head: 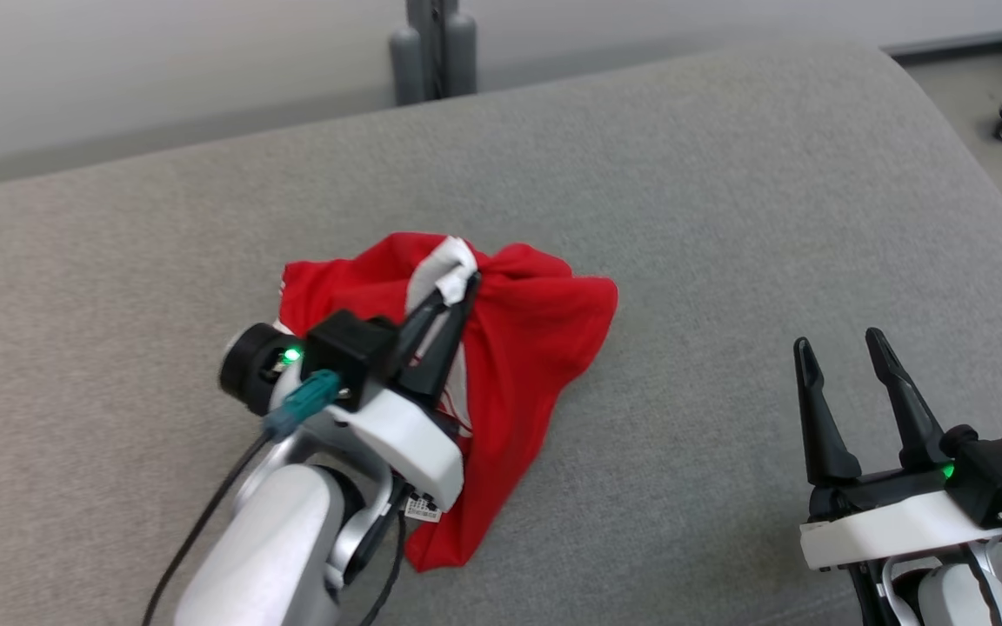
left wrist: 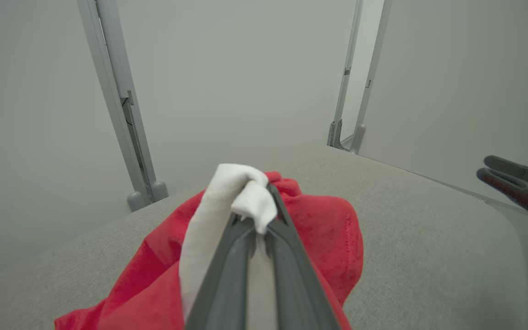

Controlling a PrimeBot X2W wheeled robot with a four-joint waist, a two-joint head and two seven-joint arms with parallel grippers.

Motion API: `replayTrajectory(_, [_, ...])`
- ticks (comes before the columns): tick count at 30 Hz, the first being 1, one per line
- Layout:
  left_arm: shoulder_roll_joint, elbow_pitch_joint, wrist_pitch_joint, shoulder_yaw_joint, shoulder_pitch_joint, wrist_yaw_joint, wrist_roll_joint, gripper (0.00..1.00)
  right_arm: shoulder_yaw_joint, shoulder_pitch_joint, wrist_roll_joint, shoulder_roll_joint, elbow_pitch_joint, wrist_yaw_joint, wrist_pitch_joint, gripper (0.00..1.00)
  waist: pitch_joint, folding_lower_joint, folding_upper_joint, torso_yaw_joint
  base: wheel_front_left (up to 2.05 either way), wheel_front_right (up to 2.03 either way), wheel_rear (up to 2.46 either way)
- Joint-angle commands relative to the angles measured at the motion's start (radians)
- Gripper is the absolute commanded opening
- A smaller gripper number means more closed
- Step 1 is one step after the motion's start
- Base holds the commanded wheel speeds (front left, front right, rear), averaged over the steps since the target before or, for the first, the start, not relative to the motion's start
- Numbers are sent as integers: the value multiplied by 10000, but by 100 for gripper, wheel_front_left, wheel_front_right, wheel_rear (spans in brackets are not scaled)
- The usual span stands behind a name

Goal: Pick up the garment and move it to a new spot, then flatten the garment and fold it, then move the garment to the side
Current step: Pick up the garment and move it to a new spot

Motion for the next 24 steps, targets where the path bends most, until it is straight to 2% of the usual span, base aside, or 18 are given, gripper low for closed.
replayTrajectory(1, [-33,477,53,-220,-355,-154,53,0,-80,-73,135,-26,-81,5,-53,100,708,0,0,-547,0,0,0])
replayTrajectory(7, [-269,1914,-82,-998,-831,-494,-67,1,-132,-237,293,-30,-202,3,-53,100,1162,0,0,-591,0,0,0])
replayTrajectory(8, [-290,2097,-62,-1169,-866,-539,-22,40,-129,-252,317,-30,-201,3,-54,100,1183,0,0,-550,0,0,0])
replayTrajectory(9, [-292,2265,-43,-1321,-901,-560,54,100,-136,-275,312,-30,-205,3,-54,100,1190,0,0,-491,0,0,0])
replayTrajectory(13, [-365,2604,-526,-1571,-846,-582,98,100,-87,-363,270,-34,-146,3,-54,100,1053,0,0,-209,0,0,0])
replayTrajectory(19, [-276,2530,-1285,-1379,-334,-293,-57,100,-124,-229,125,-32,-65,3,-55,100,619,0,0,286,0,0,0])
replayTrajectory(24, [61,2233,-1899,-649,235,416,-287,100,-159,-92,-19,-35,26,3,-55,100,222,0,0,859,0,0,0])
